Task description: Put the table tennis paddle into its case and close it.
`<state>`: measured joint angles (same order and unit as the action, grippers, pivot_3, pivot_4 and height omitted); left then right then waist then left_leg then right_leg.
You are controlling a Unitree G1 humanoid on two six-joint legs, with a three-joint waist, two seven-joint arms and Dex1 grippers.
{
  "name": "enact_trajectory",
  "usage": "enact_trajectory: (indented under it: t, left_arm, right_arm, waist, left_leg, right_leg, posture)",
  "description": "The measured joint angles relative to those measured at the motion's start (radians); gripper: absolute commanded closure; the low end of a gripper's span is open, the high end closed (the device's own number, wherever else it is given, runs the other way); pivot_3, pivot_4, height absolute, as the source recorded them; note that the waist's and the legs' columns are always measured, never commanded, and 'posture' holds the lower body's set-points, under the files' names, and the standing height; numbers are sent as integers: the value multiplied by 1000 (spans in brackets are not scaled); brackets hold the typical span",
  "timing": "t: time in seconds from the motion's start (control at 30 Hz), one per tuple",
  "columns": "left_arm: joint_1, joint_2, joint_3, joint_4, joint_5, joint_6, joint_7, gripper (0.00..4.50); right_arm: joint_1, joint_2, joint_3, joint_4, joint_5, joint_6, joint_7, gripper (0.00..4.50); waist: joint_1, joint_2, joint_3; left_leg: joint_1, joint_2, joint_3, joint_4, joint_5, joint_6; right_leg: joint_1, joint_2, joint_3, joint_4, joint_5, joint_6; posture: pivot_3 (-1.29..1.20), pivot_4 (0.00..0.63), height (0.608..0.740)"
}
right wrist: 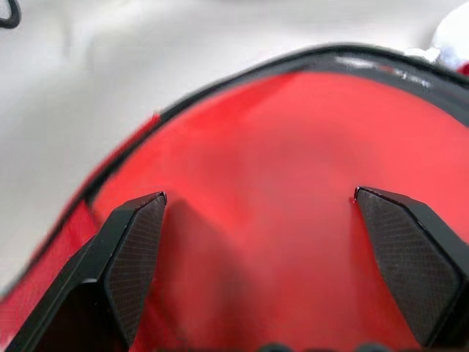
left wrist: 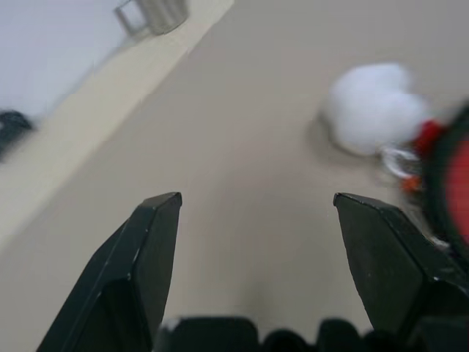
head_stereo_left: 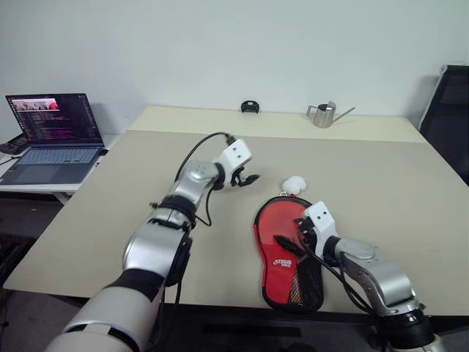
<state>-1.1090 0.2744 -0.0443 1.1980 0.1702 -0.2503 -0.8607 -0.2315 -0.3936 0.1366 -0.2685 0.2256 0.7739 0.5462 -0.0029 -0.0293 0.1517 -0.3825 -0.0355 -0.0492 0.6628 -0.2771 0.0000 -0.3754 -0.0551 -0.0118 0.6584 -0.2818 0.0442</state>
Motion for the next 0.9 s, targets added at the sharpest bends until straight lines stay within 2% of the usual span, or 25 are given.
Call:
enact_trajectory:
  t: [0.1, 0.23, 0.33, 0.4, 0.57, 0.67, 0.77, 0.9]
  left_arm:
    - [217, 35, 15, -273, -107, 107, -136, 882]
    - [425, 64, 34, -674, -247, 338, -201, 882]
    - [511, 100, 33, -925, -313, 468, -217, 882]
    - [539, 102, 27, -1009, -333, 525, -209, 882]
    - [586, 108, -36, -1141, -397, 626, -231, 882]
    - [583, 113, -67, -1163, -410, 637, -246, 882]
    - [571, 112, -98, -1157, -414, 630, -266, 882]
    - [485, 82, -149, -1045, -399, 548, -292, 882]
  right_arm:
    - [4, -66, -6, -17, 28, 5, 52, 0]
    - [-8, -130, -18, -28, 55, 16, 113, 0]
    - [-6, -165, -22, -43, 83, 36, 154, 0]
    - [-2, -188, -28, -50, 110, 46, 184, 0]
    - [48, -250, -55, -152, 214, 127, 254, 0]
    - [68, -280, -119, -188, 282, 179, 265, 0]
    - [92, -323, -217, -220, 344, 219, 268, 0]
    - [102, -360, -327, -232, 399, 252, 258, 0]
  waist:
    - [-3, 1, 1]
    - [4, 2, 3]
    - [4, 2, 3]
    - [5, 3, 3]
    - [4, 6, 7]
    - [4, 10, 10]
    - [5, 11, 11]
    - [10, 11, 11]
  left_leg:
    - [-1, 1, -1, 0, 0, 0]
    - [-5, 3, -3, 0, 0, 0]
    - [-4, 3, -2, 0, 0, 0]
    - [-4, 3, -2, 0, 0, 0]
    - [-5, 3, -3, 0, 0, 0]
    - [-5, 3, -2, 0, 0, 0]
    - [-6, 3, -2, 0, 0, 0]
    - [-8, 3, -2, 1, 0, 0]
  right_leg:
    - [-1, -1, 2, -1, 0, -1]
    - [-3, -1, 1, -1, -1, -2]
    - [-3, -2, 2, -1, -1, -3]
    - [-2, -2, 1, -1, -1, -3]
    - [-2, -1, 1, -1, -1, -3]
    - [-2, -1, 1, -1, -1, -3]
    - [-4, -1, 1, -1, -1, -3]
    - [-4, -1, 0, -1, -1, -3]
  posture:
    - [0, 150, 740]
    - [0, 150, 740]
    - [0, 150, 740]
    - [0, 150, 740]
    - [0, 150, 740]
    - [0, 150, 740]
    - [0, 150, 740]
    - [0, 150, 740]
